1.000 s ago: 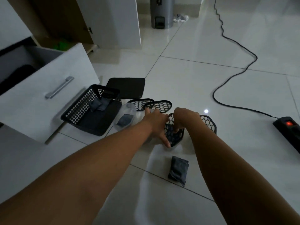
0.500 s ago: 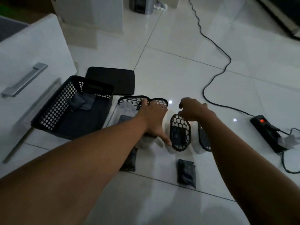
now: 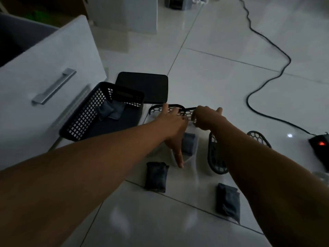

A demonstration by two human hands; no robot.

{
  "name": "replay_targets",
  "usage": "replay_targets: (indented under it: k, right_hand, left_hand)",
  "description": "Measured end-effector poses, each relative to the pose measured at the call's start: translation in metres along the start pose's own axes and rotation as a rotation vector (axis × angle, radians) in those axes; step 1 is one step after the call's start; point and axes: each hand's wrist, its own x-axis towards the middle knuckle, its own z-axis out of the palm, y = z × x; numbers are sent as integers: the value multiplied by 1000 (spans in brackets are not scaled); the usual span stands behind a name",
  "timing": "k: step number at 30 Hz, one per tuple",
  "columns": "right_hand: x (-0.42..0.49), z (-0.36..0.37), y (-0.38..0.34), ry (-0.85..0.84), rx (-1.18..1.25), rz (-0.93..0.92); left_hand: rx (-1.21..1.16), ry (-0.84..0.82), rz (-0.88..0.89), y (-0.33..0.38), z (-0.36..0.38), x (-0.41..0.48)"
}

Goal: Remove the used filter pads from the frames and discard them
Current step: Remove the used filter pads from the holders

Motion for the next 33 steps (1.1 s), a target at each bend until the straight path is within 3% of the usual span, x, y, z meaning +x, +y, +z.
replay_targets:
  k: [10,15,21,23,27,33]
  right_hand:
    - [-9,2,-5,80,-190,-97]
    - [-29,-27,1,239,-352,-177]
    - [-68,-67,29,408,-376,-74]
    - [-84,-73,33,448,-163,4]
    - [-112,-66,24,522,666,102]
    - [-136,-20,-4,395,1147,250]
  left_hand:
    - [0,16,-69,9,7,-3]
    - [17,-22,-123,15,1,-8]
    - [8,6,-92,12,6,-17]
    - [-75,47,-76,10,14,-26]
    - [-142,154,-68,9,28,-34]
    - [-433,234,-167,10,46,-43]
